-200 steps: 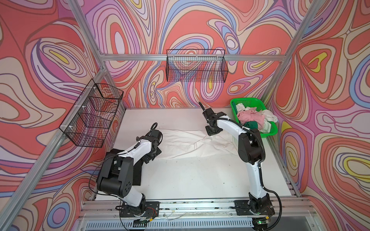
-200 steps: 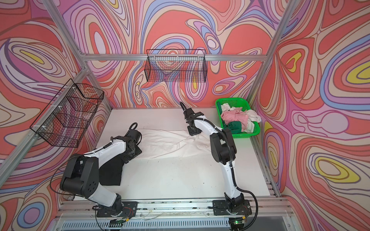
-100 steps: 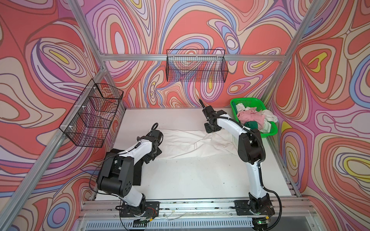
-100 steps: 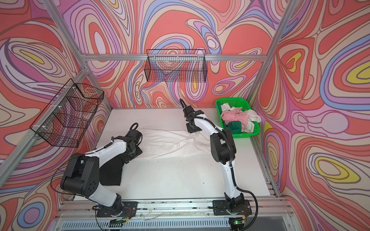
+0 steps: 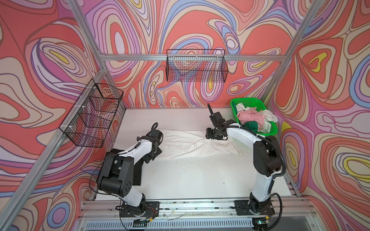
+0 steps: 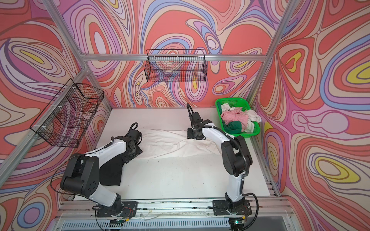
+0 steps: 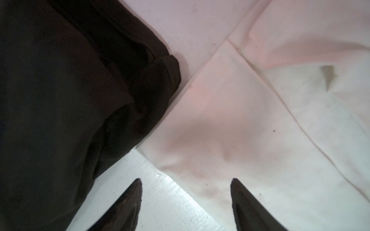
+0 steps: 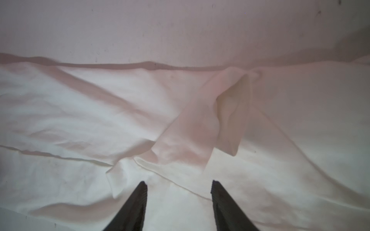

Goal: Fold and stack the t-shirts

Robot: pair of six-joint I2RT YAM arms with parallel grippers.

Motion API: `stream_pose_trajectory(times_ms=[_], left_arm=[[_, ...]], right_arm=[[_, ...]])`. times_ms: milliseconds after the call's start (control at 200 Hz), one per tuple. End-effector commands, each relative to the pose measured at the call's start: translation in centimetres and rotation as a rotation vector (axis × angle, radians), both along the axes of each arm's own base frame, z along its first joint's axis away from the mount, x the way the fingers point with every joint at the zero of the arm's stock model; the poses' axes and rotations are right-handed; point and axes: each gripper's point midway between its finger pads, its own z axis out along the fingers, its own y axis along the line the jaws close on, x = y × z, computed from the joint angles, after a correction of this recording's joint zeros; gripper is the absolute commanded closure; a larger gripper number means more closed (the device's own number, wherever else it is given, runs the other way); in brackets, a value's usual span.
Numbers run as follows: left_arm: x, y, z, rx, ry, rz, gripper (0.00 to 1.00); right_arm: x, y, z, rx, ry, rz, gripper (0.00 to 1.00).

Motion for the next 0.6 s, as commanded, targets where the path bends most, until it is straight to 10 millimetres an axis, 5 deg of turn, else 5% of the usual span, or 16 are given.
stream_pose_trajectory(times_ms=[0, 335, 471, 596], left_arm=[[-0.5, 0.1, -0.2, 0.005, 0.002, 0.011, 0.28], [-0.5, 0.2, 0.0, 0.010, 0.001, 0.009, 0.28], [-0.5, 0.2, -0.1, 0.010, 0.000, 0.012, 0.28], [-0.4, 0.2, -0.1, 0.008, 0.001, 0.012, 0.28]], right_arm=[[1.1, 0.7, -1.1, 0.059, -0.005, -0.060, 0.45], [2.0, -0.3, -3.7, -0.016, 0.029, -0.123, 0.54], [2.5, 0.8, -2.9, 0.036, 0.018, -0.104, 0.75], [3.1, 1.9, -1.7, 0.055, 0.006, -0.087, 0.76]])
